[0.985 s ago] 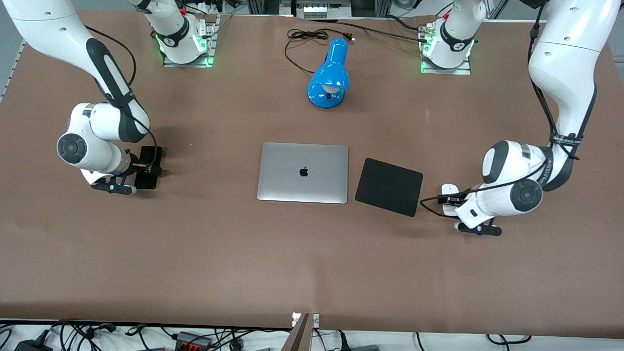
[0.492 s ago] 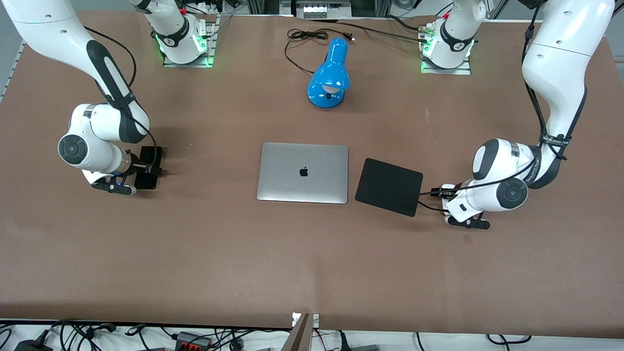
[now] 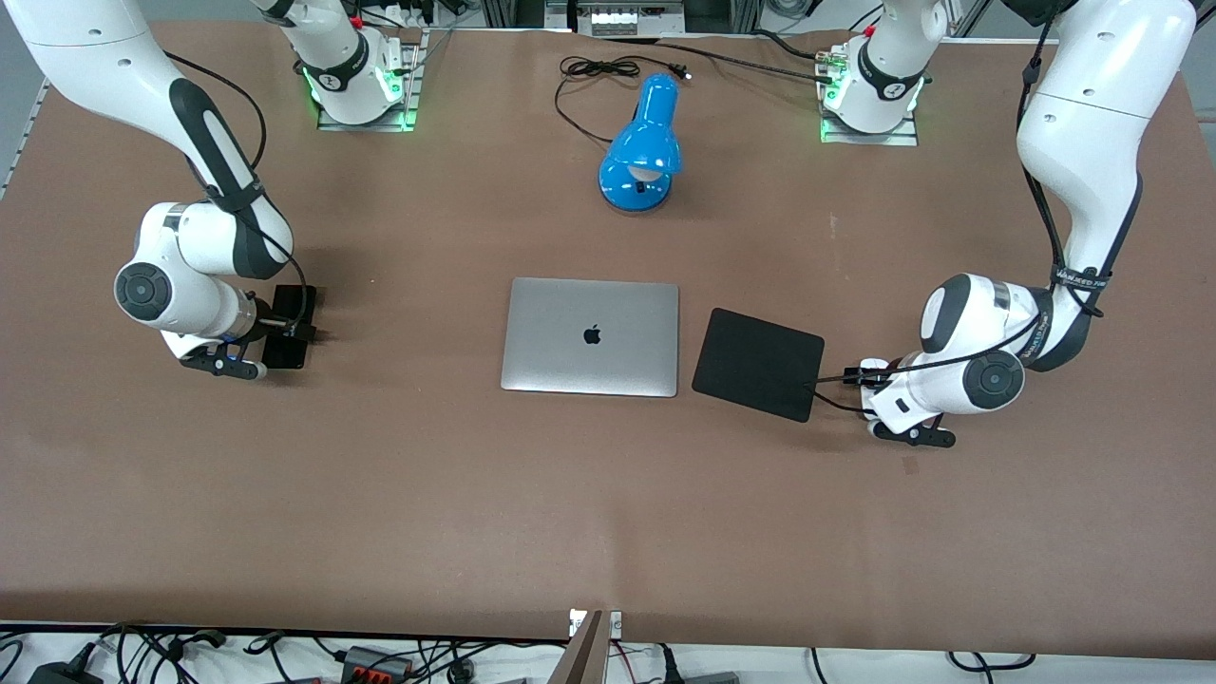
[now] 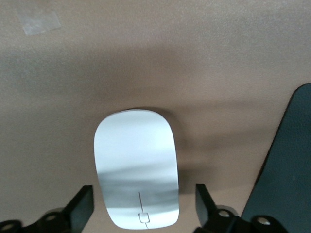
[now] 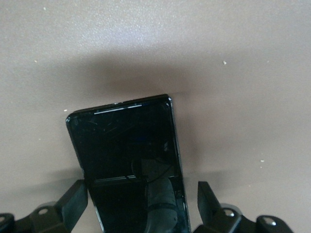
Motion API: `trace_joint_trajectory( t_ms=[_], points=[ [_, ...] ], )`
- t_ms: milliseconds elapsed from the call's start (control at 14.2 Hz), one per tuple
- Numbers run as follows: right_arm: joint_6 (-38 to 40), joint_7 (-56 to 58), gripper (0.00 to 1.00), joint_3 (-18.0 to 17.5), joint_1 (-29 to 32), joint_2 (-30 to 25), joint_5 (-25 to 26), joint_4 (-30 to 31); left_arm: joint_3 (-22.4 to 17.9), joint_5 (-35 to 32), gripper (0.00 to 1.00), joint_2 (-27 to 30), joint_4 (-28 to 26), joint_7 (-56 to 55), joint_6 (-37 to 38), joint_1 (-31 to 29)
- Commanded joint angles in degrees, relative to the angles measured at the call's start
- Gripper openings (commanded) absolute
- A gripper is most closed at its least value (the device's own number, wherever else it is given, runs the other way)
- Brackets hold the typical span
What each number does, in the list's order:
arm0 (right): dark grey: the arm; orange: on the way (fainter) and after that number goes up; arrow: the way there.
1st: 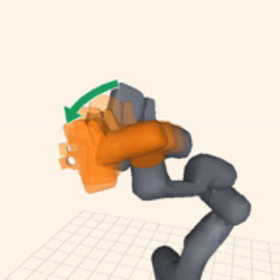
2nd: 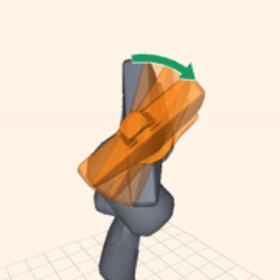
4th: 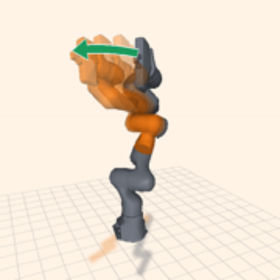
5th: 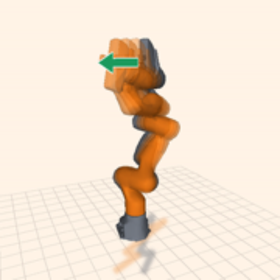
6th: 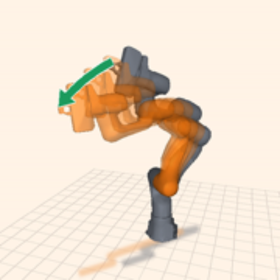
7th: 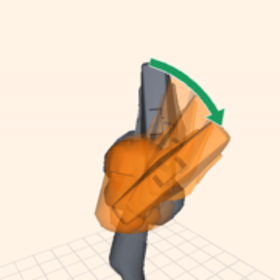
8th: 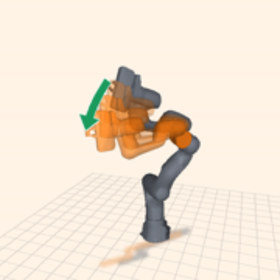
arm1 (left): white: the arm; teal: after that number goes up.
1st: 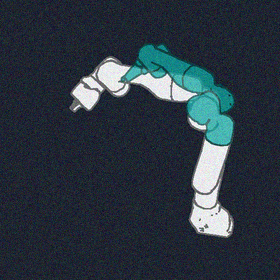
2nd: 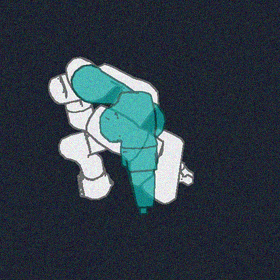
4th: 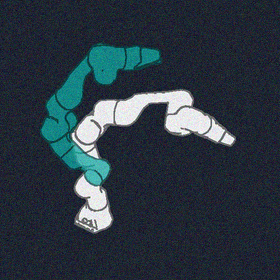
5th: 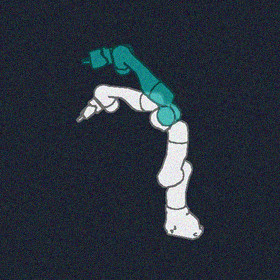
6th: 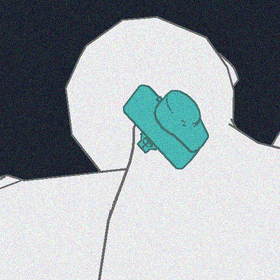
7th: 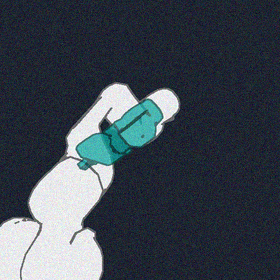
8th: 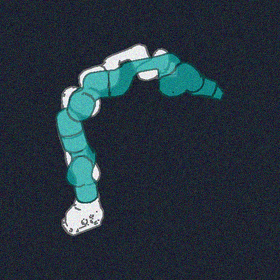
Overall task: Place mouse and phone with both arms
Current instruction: 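Carry the mouse onto the pad with the left gripper while the right lifts the phone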
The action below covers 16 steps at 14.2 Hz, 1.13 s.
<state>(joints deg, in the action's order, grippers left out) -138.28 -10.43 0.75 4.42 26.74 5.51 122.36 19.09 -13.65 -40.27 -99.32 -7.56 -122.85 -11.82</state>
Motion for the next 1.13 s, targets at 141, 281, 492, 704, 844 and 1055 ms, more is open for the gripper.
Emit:
trace_joint_trajectory(
  t_ms=[141,281,492,704,844,1055],
  points=[
    [-0.85,1.63,1.00,-0.84,1.12,0.25,0.21,0.60,0.16,-1.73,0.52,-0.16,0.71,-1.23,-0.46,-0.22],
    [-0.85,2.86,1.00,-0.93,1.12,0.60,0.21,0.51,0.24,-1.73,0.34,0.02,0.89,-1.23,-0.29,-0.13],
    [-1.03,3.40,1.00,-0.93,1.12,0.77,-0.32,0.42,2.17,-0.77,0.31,1.34,4.56,-1.76,7.22,1.18],
    [-0.94,3.40,1.00,-0.93,1.12,0.77,-1.02,0.42,7.69,0.56,0.31,1.34,11.16,-11.22,18.94,4.78],
    [-0.85,3.48,1.00,-0.93,1.03,0.77,-1.02,0.42,10.43,1.25,0.32,0.20,11.17,-11.87,18.53,5.76],
    [-0.59,3.48,0.80,-1.01,0.86,0.77,-1.02,0.51,10.70,6.35,0.31,-0.77,9.34,-12.65,12.92,8.83]
  ],
)
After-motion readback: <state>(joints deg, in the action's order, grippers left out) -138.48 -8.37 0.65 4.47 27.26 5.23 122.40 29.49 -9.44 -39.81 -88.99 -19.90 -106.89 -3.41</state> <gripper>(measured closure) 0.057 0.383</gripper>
